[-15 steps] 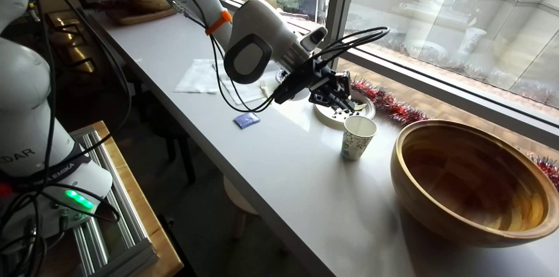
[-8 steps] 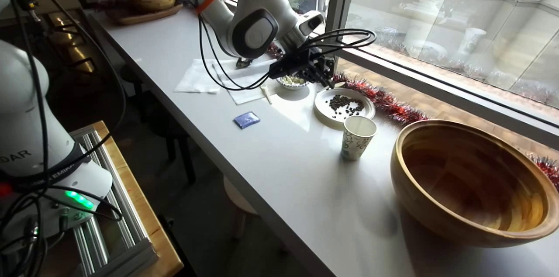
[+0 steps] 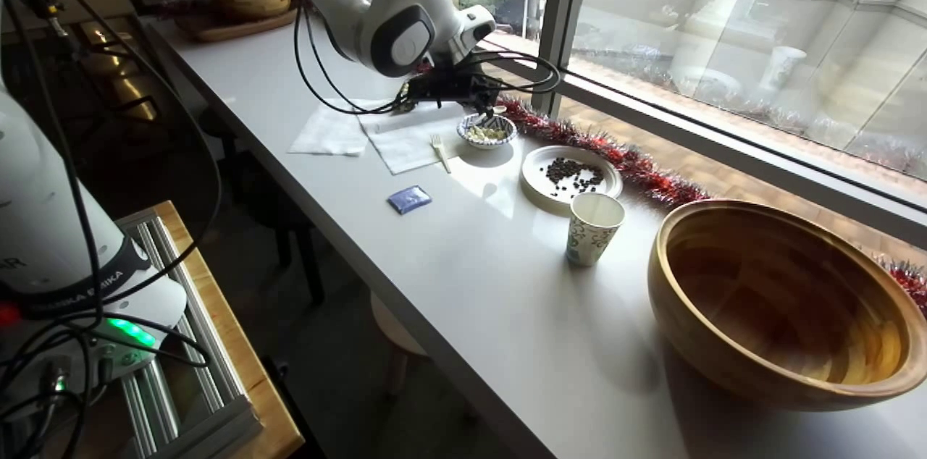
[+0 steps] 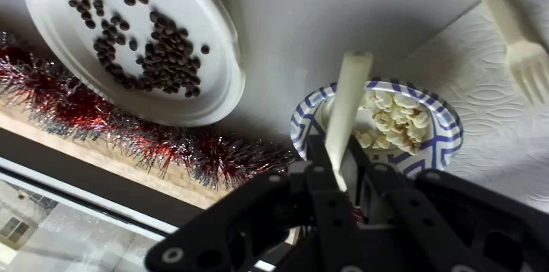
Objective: Use the white spoon to place some contents from the bowl into the cup.
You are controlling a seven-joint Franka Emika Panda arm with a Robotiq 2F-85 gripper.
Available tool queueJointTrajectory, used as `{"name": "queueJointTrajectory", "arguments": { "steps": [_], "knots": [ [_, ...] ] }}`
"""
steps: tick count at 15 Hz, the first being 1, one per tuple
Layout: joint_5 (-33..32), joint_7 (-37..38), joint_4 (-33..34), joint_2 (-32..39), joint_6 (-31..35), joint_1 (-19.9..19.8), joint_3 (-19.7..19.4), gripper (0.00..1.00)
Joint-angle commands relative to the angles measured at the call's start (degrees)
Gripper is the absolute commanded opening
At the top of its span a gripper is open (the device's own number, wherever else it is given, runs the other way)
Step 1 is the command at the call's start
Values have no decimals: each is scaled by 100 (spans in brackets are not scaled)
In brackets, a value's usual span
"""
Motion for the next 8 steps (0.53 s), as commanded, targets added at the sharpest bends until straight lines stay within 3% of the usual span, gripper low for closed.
{"name": "queueJointTrajectory", "arguments": {
  "steps": [1,7,8],
  "knots": [
    [397,-511,433,354,-285,-1310,1412,3],
    [397,-711,1021,956,-584,-2397,2201,3],
    [-1,-446,1085,1043,-616,-2669,2431,3]
  ]
}}
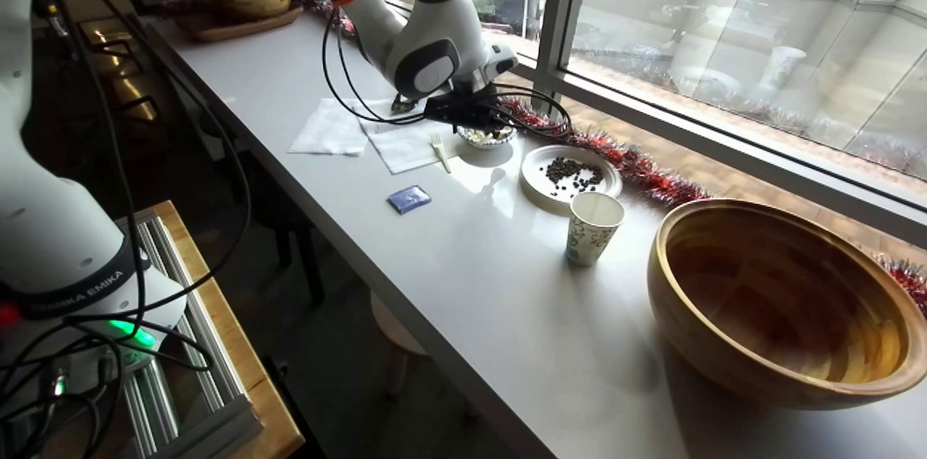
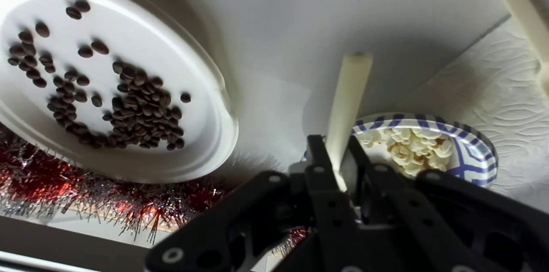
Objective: Use the white spoon to place some contents from the bowl into the cup.
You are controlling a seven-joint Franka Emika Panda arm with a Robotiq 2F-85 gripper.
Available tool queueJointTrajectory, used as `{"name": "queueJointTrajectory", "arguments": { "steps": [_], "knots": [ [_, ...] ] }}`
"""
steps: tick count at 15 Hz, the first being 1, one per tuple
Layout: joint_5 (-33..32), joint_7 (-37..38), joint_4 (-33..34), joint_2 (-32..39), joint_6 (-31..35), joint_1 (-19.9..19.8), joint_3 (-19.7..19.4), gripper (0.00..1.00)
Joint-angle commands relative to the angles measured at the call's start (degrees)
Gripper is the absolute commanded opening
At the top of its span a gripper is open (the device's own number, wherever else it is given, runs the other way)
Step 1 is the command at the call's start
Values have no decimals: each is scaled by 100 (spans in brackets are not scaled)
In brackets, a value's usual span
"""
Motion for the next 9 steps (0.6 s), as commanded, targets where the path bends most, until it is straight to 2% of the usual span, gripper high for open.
{"name": "queueJointTrajectory", "arguments": {
  "steps": [1,6,9],
  "knots": [
    [-299,16,455,394,-294,-727,707,3],
    [-346,-218,646,665,-482,-1369,1489,3],
    [-357,-368,715,823,-473,-1562,1753,3]
  ]
}}
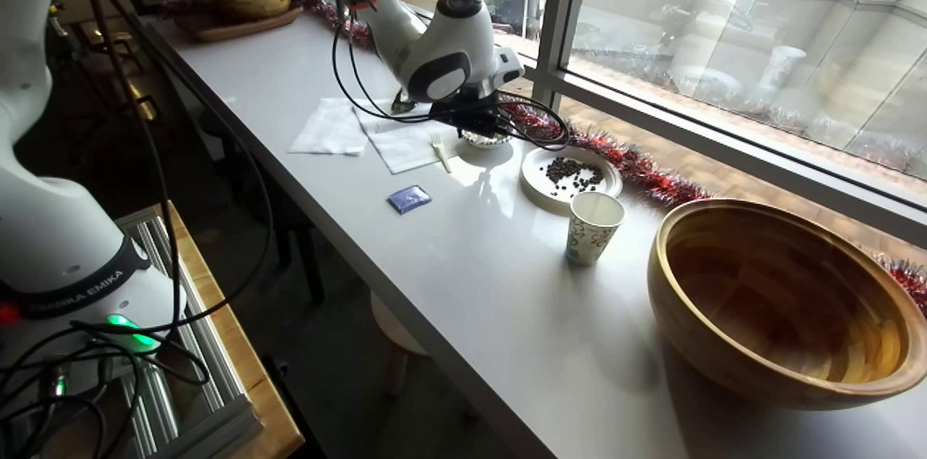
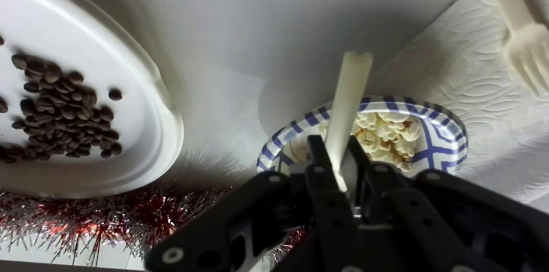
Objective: Use the white spoon to place some contents from the bowl into the cup.
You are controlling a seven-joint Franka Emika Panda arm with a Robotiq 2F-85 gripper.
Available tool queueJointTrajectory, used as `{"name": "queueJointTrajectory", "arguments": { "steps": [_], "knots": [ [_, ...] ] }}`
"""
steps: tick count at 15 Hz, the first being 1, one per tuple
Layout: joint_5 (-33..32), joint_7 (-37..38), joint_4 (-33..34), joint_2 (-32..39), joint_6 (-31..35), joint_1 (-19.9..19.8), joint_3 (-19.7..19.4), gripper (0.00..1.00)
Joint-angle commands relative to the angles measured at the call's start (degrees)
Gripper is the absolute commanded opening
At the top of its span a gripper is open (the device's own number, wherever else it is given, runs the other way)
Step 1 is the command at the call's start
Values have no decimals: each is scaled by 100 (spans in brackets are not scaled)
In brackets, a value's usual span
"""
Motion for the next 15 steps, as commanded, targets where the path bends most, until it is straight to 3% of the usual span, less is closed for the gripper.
{"name": "queueJointTrajectory", "arguments": {
  "steps": [1,10,11,12,15],
  "knots": [
    [-136,-204,238,297,-82,-302,362,3],
    [-304,-357,474,657,33,-223,455,3],
    [-323,-370,482,660,-2,-221,459,18],
    [-349,-363,481,650,22,-201,436,40],
    [-355,-239,350,399,5,-114,339,48]
  ]
}}
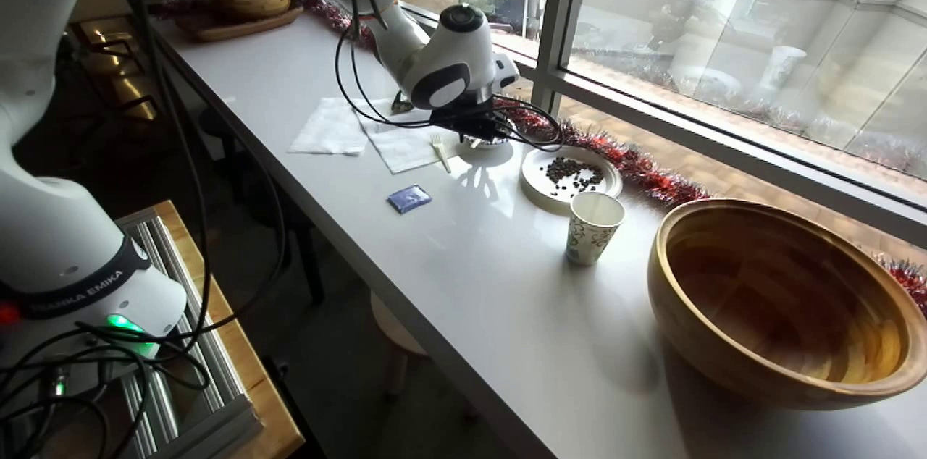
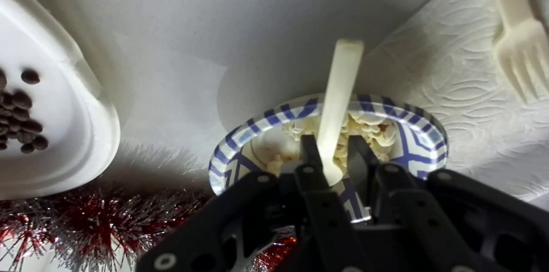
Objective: Use the white spoon to place some contents from the bowl into the cup.
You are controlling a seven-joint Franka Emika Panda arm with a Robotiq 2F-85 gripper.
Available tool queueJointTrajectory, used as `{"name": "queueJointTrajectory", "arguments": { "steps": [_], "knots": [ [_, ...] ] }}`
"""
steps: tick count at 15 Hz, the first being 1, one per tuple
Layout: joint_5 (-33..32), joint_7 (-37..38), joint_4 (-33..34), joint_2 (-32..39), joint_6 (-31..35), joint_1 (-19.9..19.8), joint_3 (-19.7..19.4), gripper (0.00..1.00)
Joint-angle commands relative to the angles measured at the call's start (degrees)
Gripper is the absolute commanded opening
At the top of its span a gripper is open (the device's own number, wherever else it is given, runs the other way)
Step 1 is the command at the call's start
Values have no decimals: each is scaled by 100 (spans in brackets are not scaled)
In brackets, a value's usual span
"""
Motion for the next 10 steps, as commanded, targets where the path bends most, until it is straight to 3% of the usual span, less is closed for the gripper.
{"name": "queueJointTrajectory", "arguments": {
  "steps": [1,2,5,7,10],
  "knots": [
    [-116,144,-63,-245,-54,70,-70,56],
    [-78,232,-163,-425,-107,97,-98,62],
    [-36,924,-512,-1141,-162,624,-744,83],
    [-93,1613,-754,-1678,-280,1262,-1555,97],
    [-403,2635,-991,-2337,-971,2321,-2798,100]
  ]
}}
